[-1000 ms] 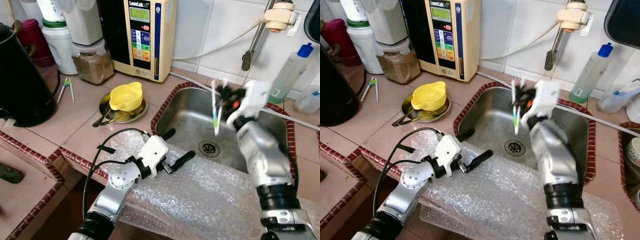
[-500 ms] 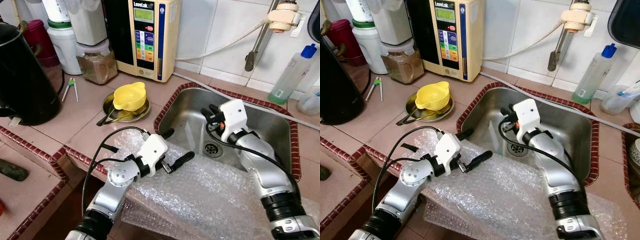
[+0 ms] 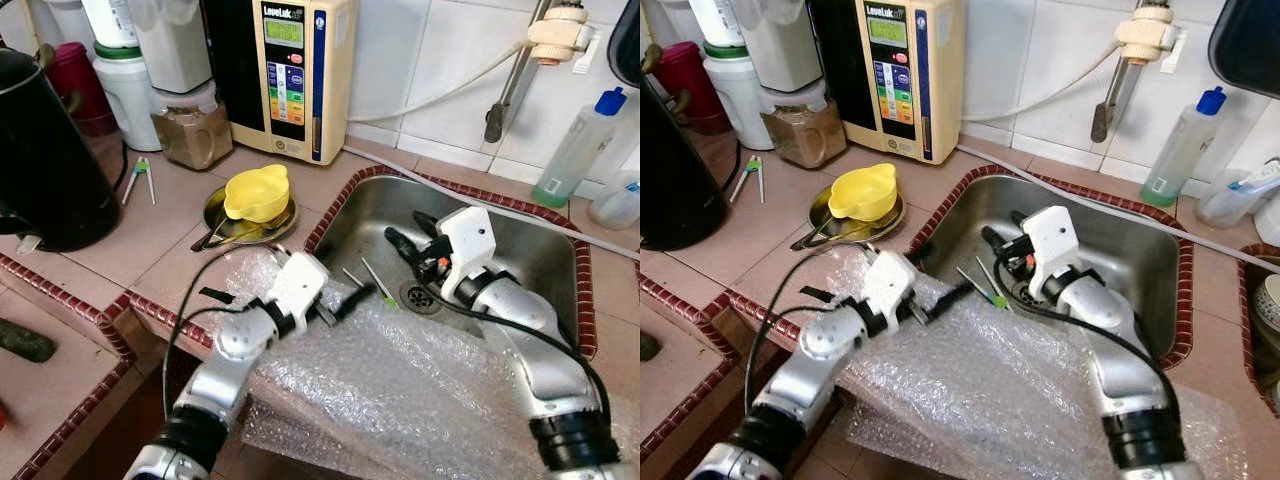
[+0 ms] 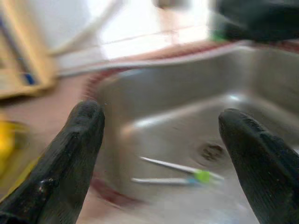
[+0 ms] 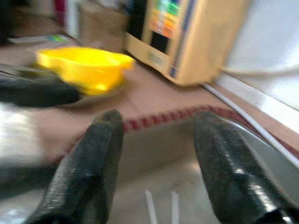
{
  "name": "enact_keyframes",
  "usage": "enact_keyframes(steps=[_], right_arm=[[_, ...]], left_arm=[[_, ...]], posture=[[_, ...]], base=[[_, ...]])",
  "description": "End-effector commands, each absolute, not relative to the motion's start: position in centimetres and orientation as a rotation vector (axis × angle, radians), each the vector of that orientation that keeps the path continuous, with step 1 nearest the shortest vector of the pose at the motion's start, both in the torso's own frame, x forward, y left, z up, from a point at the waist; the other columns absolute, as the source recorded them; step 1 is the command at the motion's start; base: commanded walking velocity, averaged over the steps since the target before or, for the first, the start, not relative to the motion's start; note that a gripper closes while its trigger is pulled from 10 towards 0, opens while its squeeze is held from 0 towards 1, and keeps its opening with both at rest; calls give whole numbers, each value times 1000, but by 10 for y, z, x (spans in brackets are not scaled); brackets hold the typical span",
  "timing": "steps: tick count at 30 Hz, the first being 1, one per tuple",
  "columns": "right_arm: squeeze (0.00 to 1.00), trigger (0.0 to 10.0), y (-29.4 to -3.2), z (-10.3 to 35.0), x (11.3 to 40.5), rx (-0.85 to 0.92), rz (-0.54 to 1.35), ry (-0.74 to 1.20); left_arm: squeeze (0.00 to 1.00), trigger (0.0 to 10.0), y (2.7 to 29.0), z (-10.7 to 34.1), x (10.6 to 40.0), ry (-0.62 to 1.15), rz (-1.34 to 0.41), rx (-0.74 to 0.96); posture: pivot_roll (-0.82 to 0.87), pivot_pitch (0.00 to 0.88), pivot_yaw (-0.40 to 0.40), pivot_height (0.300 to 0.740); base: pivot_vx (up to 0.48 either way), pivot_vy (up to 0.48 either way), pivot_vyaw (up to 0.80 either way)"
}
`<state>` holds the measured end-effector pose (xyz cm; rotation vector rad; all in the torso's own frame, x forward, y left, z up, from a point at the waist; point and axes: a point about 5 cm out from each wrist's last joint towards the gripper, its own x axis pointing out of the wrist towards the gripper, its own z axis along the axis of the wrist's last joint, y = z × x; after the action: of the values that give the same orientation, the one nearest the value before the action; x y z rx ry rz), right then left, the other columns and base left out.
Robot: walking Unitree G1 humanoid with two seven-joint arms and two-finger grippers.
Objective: Kitchen organization
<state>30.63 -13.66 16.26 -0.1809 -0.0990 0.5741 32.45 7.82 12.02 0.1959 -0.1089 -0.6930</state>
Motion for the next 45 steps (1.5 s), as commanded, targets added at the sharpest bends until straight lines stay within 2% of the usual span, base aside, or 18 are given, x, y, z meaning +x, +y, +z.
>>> enact_keyframes(steps=[1, 5, 13, 21, 23, 32, 33, 34, 35, 38, 39, 40, 41, 42, 45], right_arm=[[1000, 10000, -126, 168, 300, -175, 612, -130], [1000, 10000, -113, 167, 285, -124, 643, -148], [1000, 10000, -113, 160, 275, -44, 534, -147], [1000, 10000, -118, 160, 265, 3, 472, -141], [1000, 10000, -115, 159, 259, 16, 482, -139], [1000, 10000, -101, 158, 254, 47, 540, -130], [894, 10000, -98, 159, 253, 54, 560, -129], [894, 10000, -94, 160, 252, 62, 581, -129], [0, 10000, -94, 160, 252, 62, 586, -129], [0, 10000, -94, 160, 251, 61, 589, -128], [0, 10000, -95, 160, 251, 59, 585, -125], [0, 10000, -95, 160, 251, 59, 585, -125], [0, 10000, -95, 159, 252, 58, 581, -122], [0, 10000, -96, 159, 252, 57, 577, -121], [0, 10000, -96, 159, 252, 58, 579, -118]], left_arm=[[1000, 10000, 86, 127, 332, -129, -625, 187], [1000, 10000, 103, 145, 349, -190, -462, 212], [1000, 10000, 131, 171, 371, -244, -223, 212], [1000, 10000, 153, 170, 389, -116, -50, 71], [1000, 10000, 159, 164, 394, -30, 2, 22], [1000, 10000, 163, 159, 399, 81, 22, -32], [1000, 10000, 162, 159, 400, 104, 18, -49], [1000, 10000, 160, 159, 402, 126, 13, -67], [1000, 10000, 159, 159, 402, 132, 14, -85], [1000, 10000, 157, 158, 402, 143, -2, -100], [1000, 9333, 156, 157, 402, 147, -10, -106], [1000, 9333, 156, 157, 402, 147, -10, -106], [882, 3686, 156, 156, 402, 152, -19, -107], [0, 0, 154, 155, 402, 168, -30, -128], [0, 0, 153, 151, 402, 210, -42, -165]], posture=[[-62, 32, 20, 740], [-62, 37, 25, 740], [-70, 38, 43, 740], [-89, 33, 54, 740], [-93, 29, 55, 740], [-98, 23, 55, 740], [-95, 22, 52, 740], [-95, 22, 52, 740], [-95, 22, 52, 740], [-94, 22, 52, 740], [-95, 22, 54, 740], [-95, 22, 54, 740], [-95, 22, 54, 740], [-95, 23, 54, 740], [-96, 23, 55, 740]], base=[[0, 0, 0], [0, 0, 0], [0, 0, 0], [0, 0, 0], [0, 0, 0], [0, 0, 0], [0, 0, 0], [0, 0, 0], [0, 0, 0], [0, 0, 0], [0, 0, 0], [0, 0, 0], [0, 0, 0], [0, 0, 0], [0, 0, 0]])
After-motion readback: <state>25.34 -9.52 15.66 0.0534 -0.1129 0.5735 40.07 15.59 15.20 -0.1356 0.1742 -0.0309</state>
